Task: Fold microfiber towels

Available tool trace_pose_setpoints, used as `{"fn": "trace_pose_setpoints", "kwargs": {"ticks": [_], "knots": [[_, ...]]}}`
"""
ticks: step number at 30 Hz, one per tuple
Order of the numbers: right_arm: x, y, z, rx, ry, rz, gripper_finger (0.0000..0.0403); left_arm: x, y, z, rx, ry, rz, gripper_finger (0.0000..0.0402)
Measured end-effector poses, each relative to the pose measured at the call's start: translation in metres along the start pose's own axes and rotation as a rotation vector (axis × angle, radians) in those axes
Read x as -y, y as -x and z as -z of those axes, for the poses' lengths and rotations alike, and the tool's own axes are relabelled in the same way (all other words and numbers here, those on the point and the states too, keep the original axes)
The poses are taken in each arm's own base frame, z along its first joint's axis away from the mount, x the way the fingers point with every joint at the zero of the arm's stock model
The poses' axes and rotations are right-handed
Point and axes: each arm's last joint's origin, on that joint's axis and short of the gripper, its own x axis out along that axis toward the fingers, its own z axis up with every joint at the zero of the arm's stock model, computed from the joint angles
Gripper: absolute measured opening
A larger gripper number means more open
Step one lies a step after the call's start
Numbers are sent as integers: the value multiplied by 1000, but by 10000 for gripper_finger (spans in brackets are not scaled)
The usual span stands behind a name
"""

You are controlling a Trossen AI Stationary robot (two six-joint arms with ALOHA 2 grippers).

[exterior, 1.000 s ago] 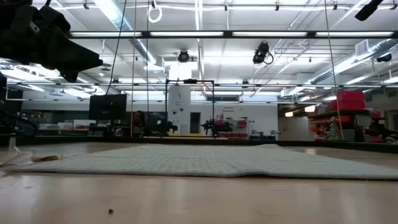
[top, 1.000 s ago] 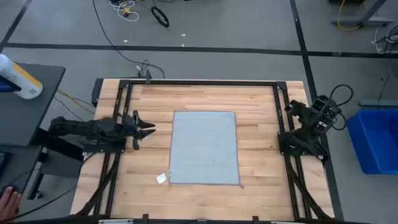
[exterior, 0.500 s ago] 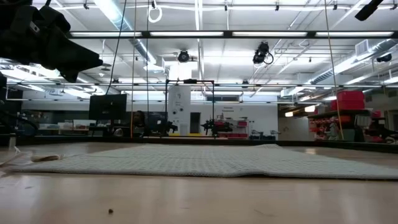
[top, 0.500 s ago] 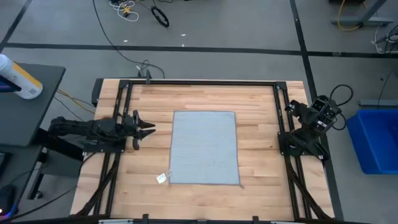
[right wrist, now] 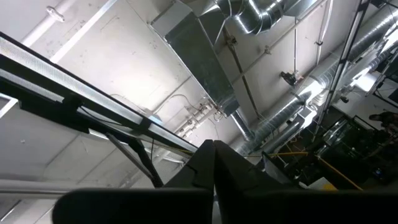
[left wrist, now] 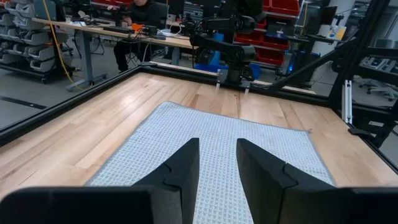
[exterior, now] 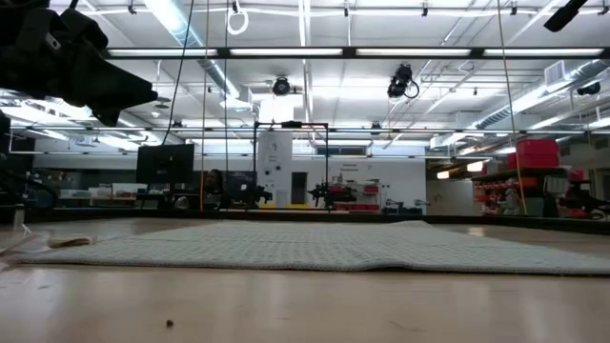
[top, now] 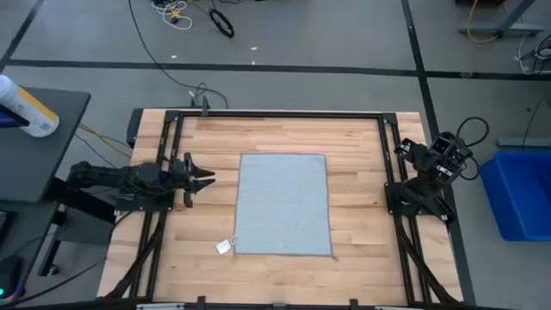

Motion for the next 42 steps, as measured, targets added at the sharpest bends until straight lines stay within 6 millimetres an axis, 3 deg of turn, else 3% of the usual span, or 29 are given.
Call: {"fn": "trace_pose_setpoints", "kwargs": {"ticks": [5,19,27,34,42], "knots": [[0,0,0,0,0,0,17,0,0,0,0,0,0,114],[0,0,0,0,0,0,127,0,0,0,3,1,1,114],[0,0,0,0,0,0,168,2,2,-21,211,-62,1,114],[0,0,0,0,0,-3,181,1,5,-31,302,-282,-118,114],[0,0,4,-38,35,13,157,-1,3,-22,217,-235,-128,114]]}}
